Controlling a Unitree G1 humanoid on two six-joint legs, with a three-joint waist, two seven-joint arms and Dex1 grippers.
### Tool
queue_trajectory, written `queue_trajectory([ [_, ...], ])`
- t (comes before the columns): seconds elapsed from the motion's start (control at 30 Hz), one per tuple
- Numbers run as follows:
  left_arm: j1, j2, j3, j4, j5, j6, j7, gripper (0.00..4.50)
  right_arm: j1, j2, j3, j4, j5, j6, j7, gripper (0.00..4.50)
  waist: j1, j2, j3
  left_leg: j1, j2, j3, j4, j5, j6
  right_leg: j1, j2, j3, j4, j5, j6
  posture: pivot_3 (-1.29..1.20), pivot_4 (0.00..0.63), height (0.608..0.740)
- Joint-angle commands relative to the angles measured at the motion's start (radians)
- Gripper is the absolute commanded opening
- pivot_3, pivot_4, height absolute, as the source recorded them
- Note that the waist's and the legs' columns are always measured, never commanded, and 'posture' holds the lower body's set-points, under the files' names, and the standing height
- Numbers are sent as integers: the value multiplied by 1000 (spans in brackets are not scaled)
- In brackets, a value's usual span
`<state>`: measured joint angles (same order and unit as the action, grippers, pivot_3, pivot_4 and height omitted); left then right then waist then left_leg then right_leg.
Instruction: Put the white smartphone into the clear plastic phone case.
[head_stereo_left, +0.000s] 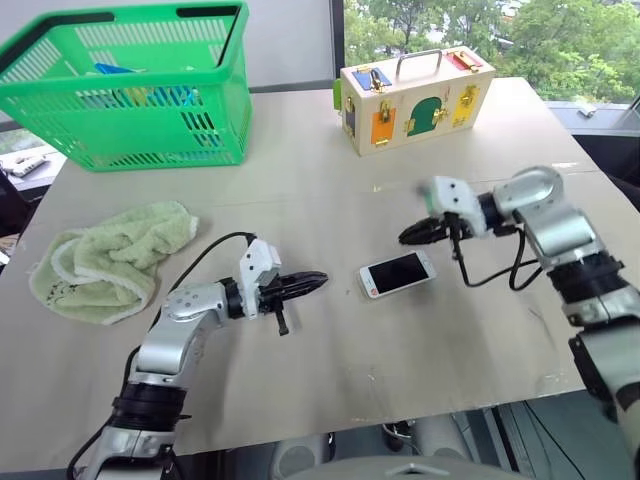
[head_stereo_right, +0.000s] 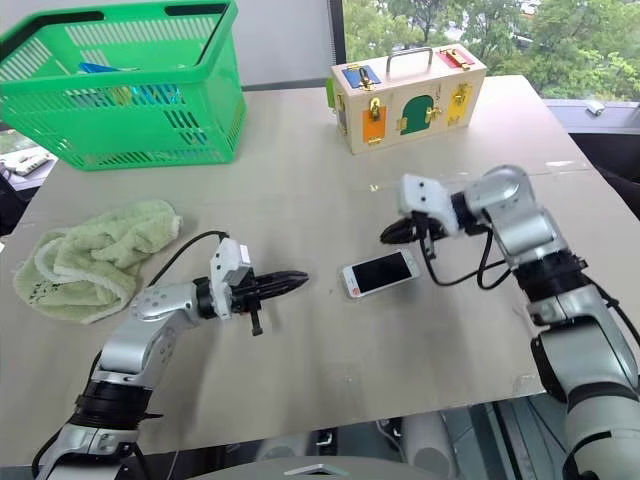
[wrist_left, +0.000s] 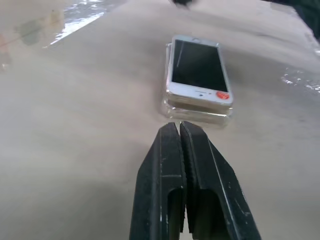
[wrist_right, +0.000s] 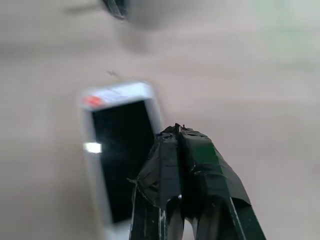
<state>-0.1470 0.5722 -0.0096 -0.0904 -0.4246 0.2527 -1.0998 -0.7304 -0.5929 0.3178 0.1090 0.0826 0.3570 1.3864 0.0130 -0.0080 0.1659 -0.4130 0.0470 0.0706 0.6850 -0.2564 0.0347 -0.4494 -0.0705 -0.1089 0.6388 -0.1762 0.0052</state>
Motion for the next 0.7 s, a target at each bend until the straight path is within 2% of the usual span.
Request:
queue_trajectory([
  [0.03,16,19,20,-68,-37,22,-6,88,40,9,15,-115,7,66,-51,0,-1,0,0,0,0,0,0,0,0,0,0,0,0,0,0,0,150,740],
  [0.27,37,26,19,-102,-48,47,8,88,66,36,121,-110,-69,53,-110,0,-1,0,0,1,0,-1,1,0,0,-1,1,0,2,-2,-4,0,150,740],
  [0.47,45,17,13,-123,-50,59,33,88,68,34,236,11,-159,37,-95,0,-1,-2,-1,2,0,0,1,0,0,0,0,2,2,-2,-3,0,150,740],
  [0.7,51,14,10,-140,-54,70,50,88,76,59,285,95,-172,54,-67,0,0,-3,-3,13,2,1,0,0,0,8,0,2,3,-3,-4,0,150,740],
])
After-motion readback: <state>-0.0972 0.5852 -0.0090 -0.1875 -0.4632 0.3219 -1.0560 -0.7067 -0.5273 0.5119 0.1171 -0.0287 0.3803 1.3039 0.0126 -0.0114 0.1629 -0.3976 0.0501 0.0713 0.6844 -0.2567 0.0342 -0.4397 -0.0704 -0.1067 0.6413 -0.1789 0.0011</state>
